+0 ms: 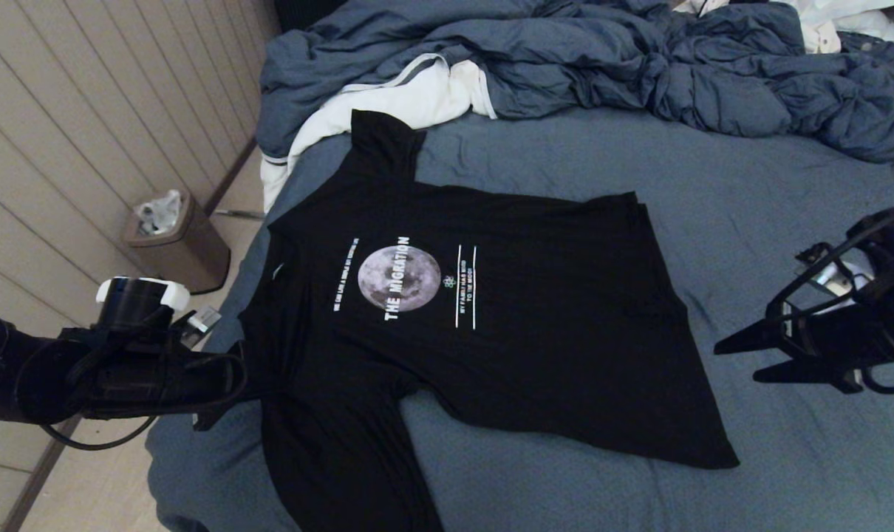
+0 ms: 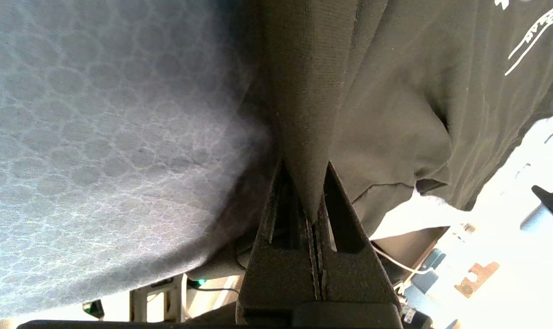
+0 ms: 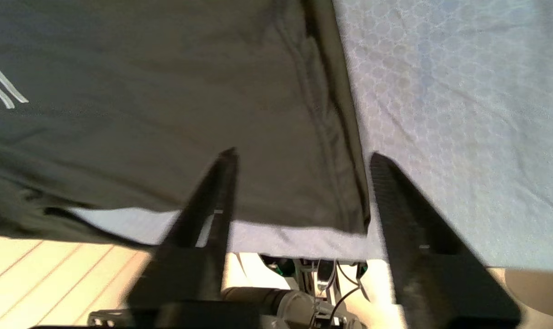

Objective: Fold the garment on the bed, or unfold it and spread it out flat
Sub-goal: Fold the black T-shirt

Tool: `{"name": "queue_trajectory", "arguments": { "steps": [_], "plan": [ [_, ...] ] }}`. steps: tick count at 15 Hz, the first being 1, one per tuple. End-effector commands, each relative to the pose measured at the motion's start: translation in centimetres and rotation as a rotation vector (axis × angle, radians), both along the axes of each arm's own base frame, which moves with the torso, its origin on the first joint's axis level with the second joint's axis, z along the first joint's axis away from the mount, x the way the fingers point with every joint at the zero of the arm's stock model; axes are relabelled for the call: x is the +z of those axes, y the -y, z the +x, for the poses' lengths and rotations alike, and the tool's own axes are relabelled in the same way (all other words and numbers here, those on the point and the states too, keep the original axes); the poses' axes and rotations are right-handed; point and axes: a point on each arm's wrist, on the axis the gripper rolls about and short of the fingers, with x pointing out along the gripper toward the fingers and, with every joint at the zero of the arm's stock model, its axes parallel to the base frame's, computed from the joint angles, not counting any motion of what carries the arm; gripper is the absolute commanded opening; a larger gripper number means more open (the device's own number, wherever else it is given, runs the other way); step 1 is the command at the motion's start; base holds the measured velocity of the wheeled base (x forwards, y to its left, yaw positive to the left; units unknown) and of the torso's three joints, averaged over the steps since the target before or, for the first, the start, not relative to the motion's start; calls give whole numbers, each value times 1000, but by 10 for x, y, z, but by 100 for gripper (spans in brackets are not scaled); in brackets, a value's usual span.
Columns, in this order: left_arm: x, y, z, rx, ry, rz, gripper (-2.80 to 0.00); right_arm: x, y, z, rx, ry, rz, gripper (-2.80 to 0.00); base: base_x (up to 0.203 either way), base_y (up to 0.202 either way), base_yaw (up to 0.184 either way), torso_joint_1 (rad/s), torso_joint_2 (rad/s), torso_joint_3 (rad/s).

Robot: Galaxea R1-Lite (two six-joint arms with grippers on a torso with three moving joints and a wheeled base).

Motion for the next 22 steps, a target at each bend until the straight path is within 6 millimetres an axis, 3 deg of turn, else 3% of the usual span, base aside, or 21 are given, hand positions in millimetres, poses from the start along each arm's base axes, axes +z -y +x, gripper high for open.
{"name": "queue_trajectory", "arguments": {
  "steps": [1,7,14,21,22],
  "plan": [
    [1,0,0,3,8,-3,-280,-20,-1,0,15,-54,27,0,0,0,0,0,0,0],
    [1,0,1,4,9,-2,-280,-42,-8,-18,98,-111,99,0,0,0,0,0,0,0],
    [-1,0,3,4,7,-1,-280,-72,-4,1,128,-32,79,0,0,0,0,0,0,0],
    [-2,0,4,5,4,0,-280,-85,-8,1,149,-68,115,0,0,0,0,0,0,0],
    [-2,0,4,5,4,0,-280,-86,-7,2,148,-61,112,-280,0,0,0,0,0,0]
  ]
}}
